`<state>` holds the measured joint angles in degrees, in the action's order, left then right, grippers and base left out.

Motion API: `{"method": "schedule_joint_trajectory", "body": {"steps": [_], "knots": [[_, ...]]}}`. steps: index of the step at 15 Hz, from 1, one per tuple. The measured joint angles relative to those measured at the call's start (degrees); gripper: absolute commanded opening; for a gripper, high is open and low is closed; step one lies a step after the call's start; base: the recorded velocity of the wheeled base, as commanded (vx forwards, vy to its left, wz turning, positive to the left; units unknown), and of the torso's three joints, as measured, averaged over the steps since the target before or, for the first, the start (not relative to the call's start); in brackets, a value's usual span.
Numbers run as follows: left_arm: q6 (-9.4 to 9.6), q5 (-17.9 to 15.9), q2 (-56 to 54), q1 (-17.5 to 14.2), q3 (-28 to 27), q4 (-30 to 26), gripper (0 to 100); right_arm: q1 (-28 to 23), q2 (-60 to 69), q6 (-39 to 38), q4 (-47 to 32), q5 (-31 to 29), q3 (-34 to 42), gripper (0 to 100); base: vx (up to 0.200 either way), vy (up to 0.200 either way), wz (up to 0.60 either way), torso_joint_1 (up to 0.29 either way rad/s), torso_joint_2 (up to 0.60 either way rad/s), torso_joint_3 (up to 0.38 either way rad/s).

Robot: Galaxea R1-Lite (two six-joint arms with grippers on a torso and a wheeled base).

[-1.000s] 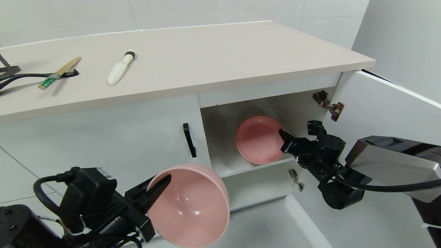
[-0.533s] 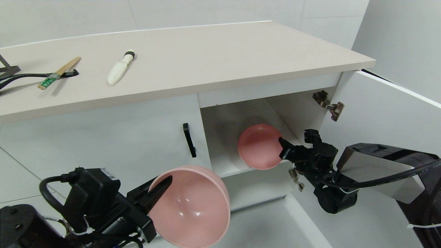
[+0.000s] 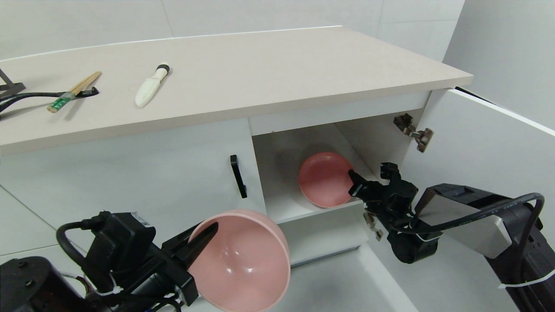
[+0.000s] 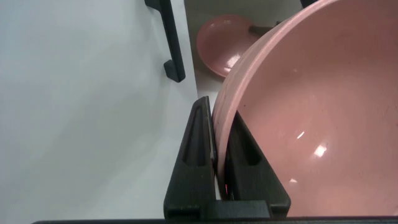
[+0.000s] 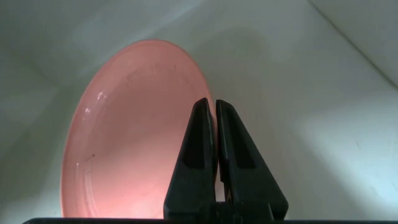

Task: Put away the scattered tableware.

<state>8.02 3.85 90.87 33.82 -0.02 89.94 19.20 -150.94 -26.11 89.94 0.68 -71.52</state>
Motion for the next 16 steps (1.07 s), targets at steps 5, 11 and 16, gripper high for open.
{"method": "schedule_joint_trajectory", "body": {"steps": [5,11,16], "knots": [[-0.01,0.0,0.4,0.0,0.0,0.0,0,0.3,-2.2,0.0,0.0,-0.7,-4.9,0,0.0,0.0,0.0,0.0,0.0,0.0],[-0.01,0.0,1.0,0.0,0.0,0.0,0,0.3,-2.9,0.2,0.0,-0.8,-5.1,0,0.0,0.0,0.0,0.0,0.0,0.0],[0.13,0.0,1.1,0.0,-0.1,0.0,0,0.3,-3.5,0.6,-0.2,-1.1,-4.7,100,0.0,0.0,0.0,0.0,0.0,0.0]]}}
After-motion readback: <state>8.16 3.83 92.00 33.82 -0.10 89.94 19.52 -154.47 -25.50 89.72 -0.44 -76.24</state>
